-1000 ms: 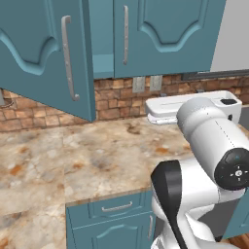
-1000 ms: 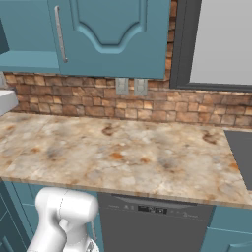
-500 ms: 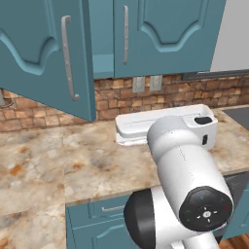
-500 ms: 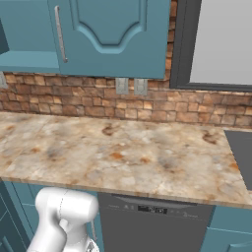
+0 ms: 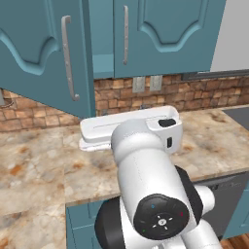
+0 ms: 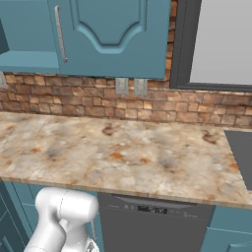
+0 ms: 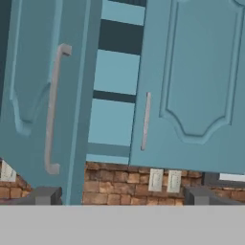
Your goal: Pick up the bar soap and sponge from the sink, and place them back in the cabinet, and close the cabinet doors.
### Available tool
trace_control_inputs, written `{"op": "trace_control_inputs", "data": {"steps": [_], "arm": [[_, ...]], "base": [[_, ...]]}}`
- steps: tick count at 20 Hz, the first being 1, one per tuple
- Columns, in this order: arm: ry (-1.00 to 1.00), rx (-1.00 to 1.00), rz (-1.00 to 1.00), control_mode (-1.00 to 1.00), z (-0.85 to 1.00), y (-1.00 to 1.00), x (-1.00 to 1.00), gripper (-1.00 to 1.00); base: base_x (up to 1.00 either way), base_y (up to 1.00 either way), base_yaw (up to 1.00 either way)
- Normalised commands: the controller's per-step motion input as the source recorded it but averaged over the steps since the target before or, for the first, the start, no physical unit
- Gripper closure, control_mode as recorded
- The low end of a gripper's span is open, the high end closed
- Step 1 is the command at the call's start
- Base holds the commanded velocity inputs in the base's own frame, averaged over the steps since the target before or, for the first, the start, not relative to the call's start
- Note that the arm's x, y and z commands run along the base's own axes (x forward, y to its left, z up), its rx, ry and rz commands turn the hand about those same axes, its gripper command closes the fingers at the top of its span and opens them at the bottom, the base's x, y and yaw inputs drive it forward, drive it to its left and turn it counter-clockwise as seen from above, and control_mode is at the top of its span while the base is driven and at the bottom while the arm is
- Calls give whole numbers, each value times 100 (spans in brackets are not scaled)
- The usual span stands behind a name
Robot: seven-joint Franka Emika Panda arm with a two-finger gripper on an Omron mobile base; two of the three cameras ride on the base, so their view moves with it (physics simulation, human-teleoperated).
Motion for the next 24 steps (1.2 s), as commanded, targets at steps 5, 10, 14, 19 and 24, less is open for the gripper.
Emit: {"op": "trace_control_inputs", "data": {"steps": [5, 10, 14, 19, 24], "arm": [[-2, 0, 11, -100, -16, 31, 20, -100], [0, 0, 11, -100, -7, 36, 31, -100], [0, 0, 10, -100, -21, 56, 42, -100], [0, 0, 8, -100, -17, 48, 44, -100], [0, 0, 5, -100, -11, 38, 44, -100]], "base": [[0, 0, 0], [0, 0, 0], [0, 0, 0], [0, 0, 0], [0, 0, 0]]}}
